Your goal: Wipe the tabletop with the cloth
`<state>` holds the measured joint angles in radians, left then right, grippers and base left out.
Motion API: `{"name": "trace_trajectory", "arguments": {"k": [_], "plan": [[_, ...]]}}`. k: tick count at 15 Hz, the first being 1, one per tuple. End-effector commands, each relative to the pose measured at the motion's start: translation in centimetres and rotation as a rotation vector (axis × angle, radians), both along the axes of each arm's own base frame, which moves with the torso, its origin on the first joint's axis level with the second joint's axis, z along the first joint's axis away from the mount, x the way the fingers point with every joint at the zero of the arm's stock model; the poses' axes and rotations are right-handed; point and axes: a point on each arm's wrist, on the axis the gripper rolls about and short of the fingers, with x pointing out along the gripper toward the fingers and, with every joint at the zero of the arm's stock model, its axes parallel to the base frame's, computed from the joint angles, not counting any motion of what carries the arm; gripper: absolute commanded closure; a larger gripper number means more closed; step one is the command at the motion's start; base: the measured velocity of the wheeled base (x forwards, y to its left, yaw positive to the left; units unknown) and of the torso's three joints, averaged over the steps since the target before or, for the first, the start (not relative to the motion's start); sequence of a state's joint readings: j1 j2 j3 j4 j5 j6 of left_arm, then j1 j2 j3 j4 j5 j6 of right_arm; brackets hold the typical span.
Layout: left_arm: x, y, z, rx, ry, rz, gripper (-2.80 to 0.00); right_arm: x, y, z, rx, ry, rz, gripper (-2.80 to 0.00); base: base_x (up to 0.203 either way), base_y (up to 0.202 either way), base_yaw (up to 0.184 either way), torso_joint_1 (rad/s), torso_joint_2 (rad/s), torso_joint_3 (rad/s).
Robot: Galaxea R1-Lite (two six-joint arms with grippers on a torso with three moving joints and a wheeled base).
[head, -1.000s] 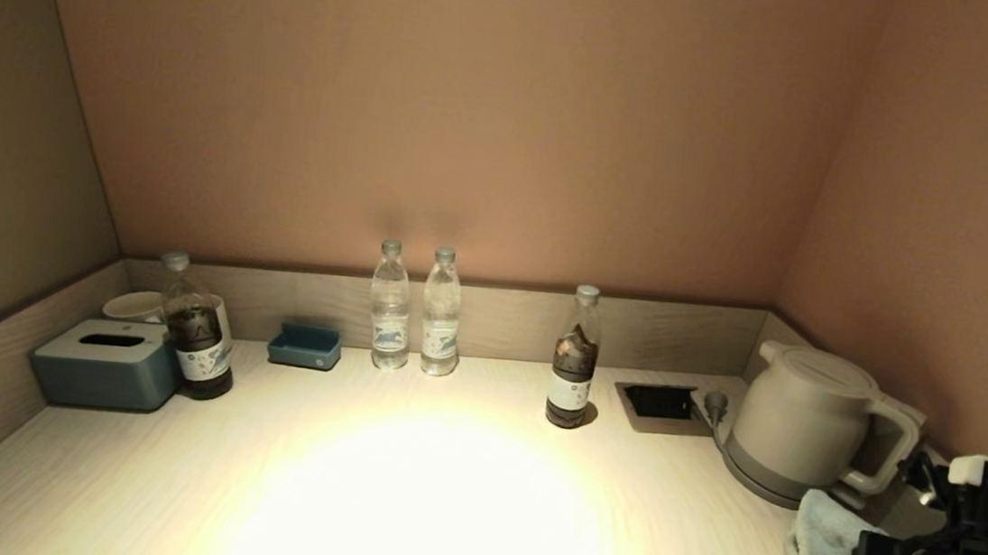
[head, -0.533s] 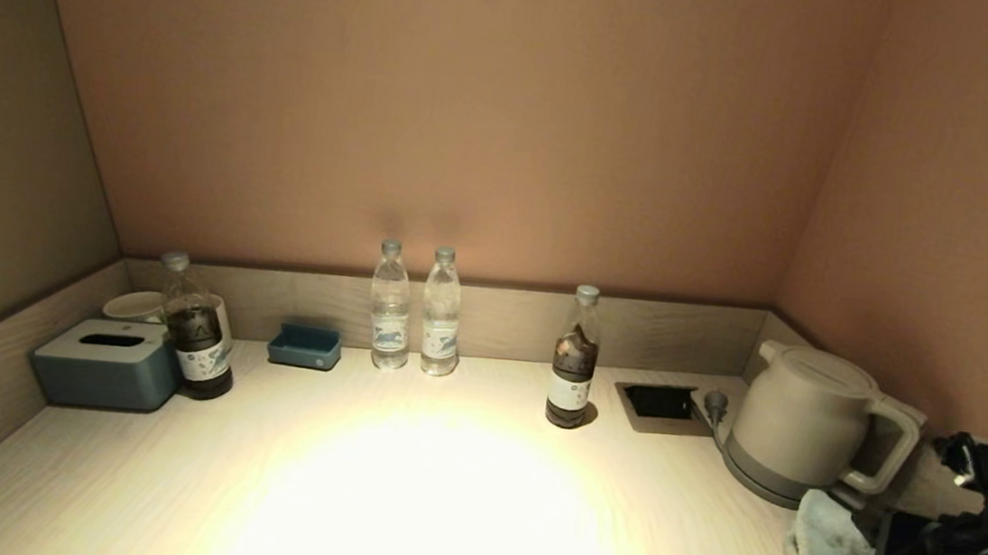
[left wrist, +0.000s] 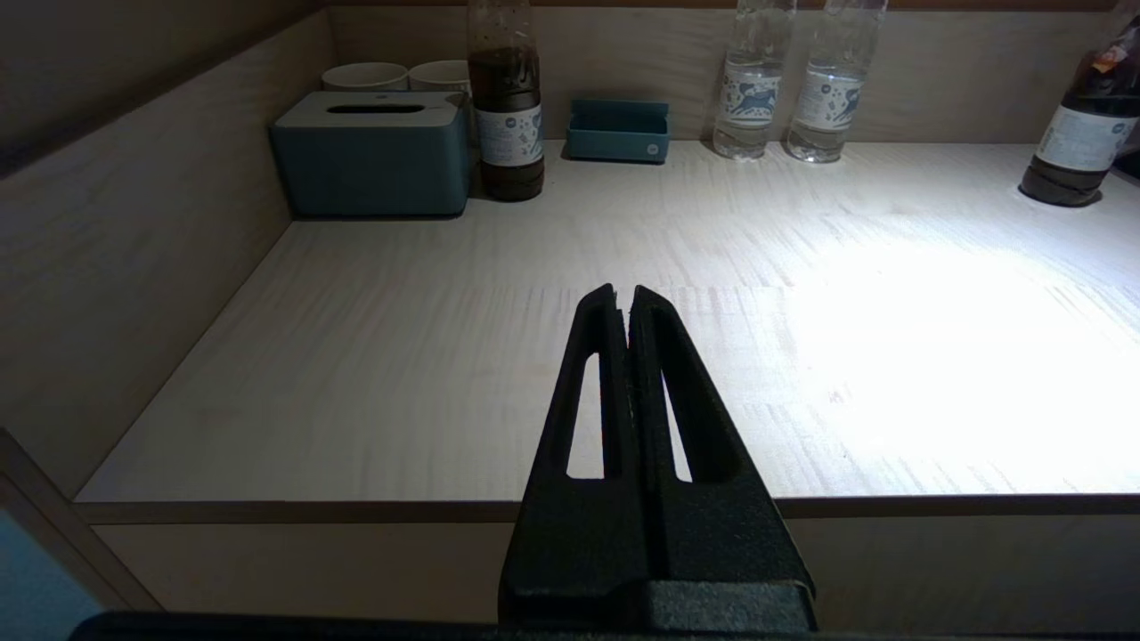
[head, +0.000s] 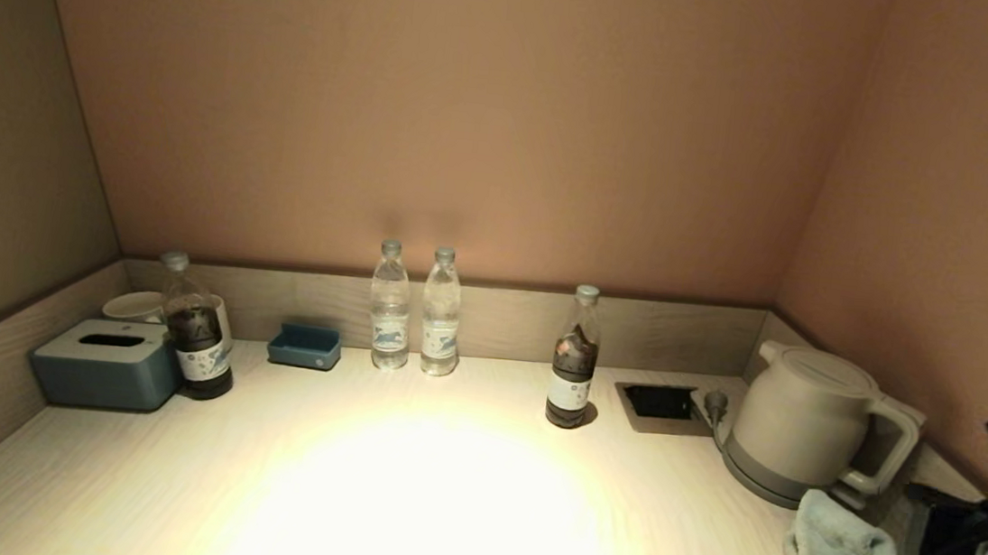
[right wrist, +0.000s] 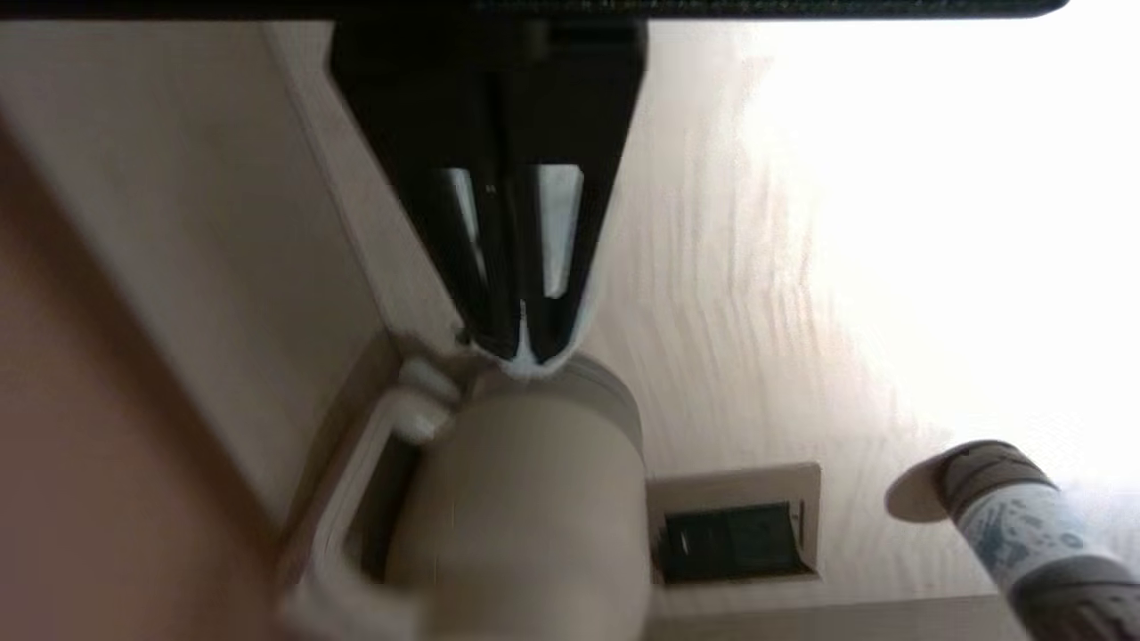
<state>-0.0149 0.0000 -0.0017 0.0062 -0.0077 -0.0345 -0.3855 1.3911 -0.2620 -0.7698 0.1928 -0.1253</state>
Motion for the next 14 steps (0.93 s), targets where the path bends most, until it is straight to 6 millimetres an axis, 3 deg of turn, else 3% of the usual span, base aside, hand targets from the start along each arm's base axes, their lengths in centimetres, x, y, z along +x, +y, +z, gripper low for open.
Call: {"name": "trace_trajectory", "arguments": {"k": [1,6,11,14], "plan": [[0.0,0.0,0.0,-0.001,0.001,0.000,0.00,-1.0,0.5,2.2,-0.040,-0.113,0.026,0.00,0.000,0.000,0.000,0.000,0.00,0.000],[0.0,0.0,0.0,-0.001,0.000,0.000,0.00,-2.7,0.8,6.9,-0.109,-0.259,-0.037,0.00,0.000,0.000,0.000,0.000,0.00,0.000],[0.0,0.0,0.0,-0.001,0.000,0.000,0.00,-8.3,3.0,9.3,-0.162,-0.362,-0.084,0.00,0.000,0.000,0.000,0.000,0.00,0.000],[0.0,0.0,0.0,-0.001,0.000,0.000,0.00,-13.1,5.0,10.3,-0.173,-0.393,-0.089,0.00,0.000,0.000,0.000,0.000,0.00,0.000]]}}
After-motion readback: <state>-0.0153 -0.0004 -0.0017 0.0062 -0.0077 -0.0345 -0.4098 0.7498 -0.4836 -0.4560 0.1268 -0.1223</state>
